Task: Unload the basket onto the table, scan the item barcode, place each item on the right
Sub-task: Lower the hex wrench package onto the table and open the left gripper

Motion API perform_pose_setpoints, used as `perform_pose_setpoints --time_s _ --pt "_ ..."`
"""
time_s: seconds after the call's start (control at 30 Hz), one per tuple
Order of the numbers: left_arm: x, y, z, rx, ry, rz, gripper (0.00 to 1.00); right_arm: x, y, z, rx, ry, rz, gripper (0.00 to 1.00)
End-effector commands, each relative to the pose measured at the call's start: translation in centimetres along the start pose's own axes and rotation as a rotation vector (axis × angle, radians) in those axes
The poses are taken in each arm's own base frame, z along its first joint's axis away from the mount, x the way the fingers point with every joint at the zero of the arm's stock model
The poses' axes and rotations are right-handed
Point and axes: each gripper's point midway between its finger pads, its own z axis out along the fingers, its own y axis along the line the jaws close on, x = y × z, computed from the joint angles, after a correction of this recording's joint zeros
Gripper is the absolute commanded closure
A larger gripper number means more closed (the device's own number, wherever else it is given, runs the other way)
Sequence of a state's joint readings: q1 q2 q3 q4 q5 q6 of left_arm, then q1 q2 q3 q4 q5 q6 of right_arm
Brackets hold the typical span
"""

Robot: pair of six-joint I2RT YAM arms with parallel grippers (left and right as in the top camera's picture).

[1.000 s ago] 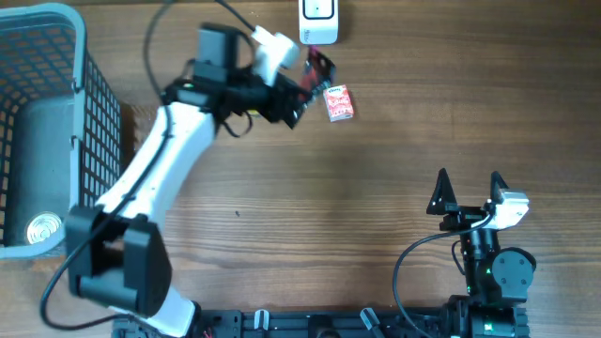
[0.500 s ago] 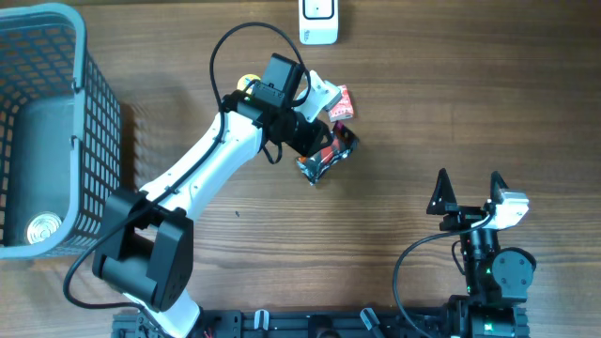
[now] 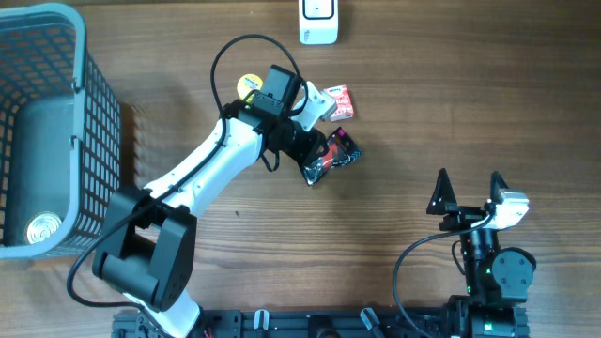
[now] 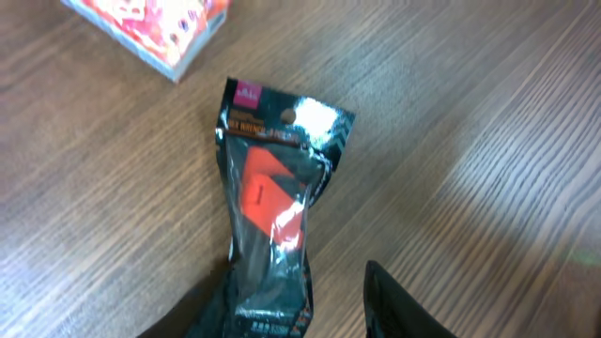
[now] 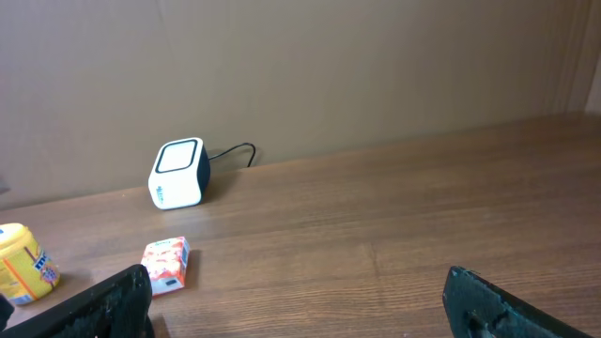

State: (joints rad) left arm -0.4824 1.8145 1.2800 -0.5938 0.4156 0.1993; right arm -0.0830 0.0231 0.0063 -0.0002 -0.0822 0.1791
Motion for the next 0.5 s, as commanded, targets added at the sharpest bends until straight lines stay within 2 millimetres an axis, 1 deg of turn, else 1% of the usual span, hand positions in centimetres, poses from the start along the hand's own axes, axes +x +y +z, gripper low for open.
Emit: perform_pose_setpoints --time_s 0.0,0.07,0.17,0.27,0.33,0.4,0.47 --pt "0.04 0.17 0.11 -0.003 -0.002 0.001 0.57 0.04 0.12 0.02 -0.005 0.001 0.007 0.0" --pt "0.09 0.19 0.1 -0.005 0.0 0.001 0.54 0.04 0.13 0.02 -0.005 0.001 0.007 0.0" --pt "0.16 0.66 0.13 -0.031 0.004 0.0 0.53 0.04 0.12 0.02 -0.005 0.001 0.007 0.0" --pt "0.22 0.71 0.18 -0.033 0.007 0.0 0.48 0.04 0.13 0.02 -0.005 0.001 0.007 0.0" --pt "0.21 0.7 0.18 -0.032 0.006 -0.001 0.41 0.04 0.13 0.02 -0.005 0.001 0.007 0.0" --pt "0.11 0.69 0.11 -0.033 0.003 0.002 0.29 0.04 0.13 0.02 -0.005 0.001 0.006 0.0" --pt "-0.5 0.52 -0.51 -0.036 -0.017 0.014 0.2 0.04 0.12 0.02 -0.005 0.001 0.006 0.01"
